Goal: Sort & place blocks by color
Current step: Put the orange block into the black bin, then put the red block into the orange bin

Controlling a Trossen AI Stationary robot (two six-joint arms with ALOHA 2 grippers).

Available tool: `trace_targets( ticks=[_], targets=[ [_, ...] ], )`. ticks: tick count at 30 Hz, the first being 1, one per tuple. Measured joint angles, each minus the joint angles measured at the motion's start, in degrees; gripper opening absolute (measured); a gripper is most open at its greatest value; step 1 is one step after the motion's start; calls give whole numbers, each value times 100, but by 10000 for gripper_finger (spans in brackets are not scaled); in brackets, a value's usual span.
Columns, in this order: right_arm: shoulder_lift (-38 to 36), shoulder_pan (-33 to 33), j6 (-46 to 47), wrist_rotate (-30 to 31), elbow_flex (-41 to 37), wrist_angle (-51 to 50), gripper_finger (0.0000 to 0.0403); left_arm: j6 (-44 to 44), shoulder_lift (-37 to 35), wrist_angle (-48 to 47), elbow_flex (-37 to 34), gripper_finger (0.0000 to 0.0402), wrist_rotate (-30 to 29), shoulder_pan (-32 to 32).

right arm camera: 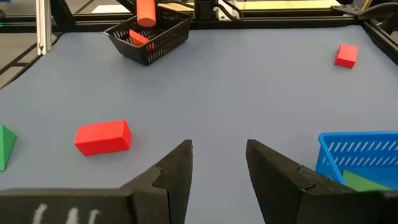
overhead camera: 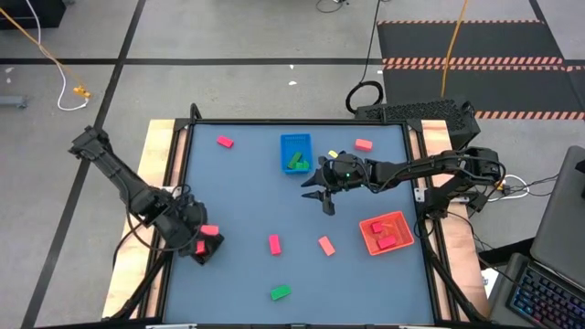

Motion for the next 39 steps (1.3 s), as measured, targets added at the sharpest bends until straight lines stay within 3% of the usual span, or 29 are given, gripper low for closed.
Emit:
trace_targets(
  ticks=[10,18,22,26,31,39],
  targets=[
    [0,0,2,-5,0,2,144,-791,1,-725,0,135,630,-372],
    [0,0,2,-5,0,4,144,-960,2,-711,0,336,545,-366],
    [0,0,2,-5,0,62,144,-810,1,-580,0,389,335,-195],
    [0,0,1,-5,0,157,144,138,2,22,0,389,-67,123],
    [0,-11,-86,2,0,210,144,1921,7,1525,0,359,-1085,574],
    [0,-27,-173,615,2,435,144,4193,656,2854,4,327,-1219,1264]
  ],
)
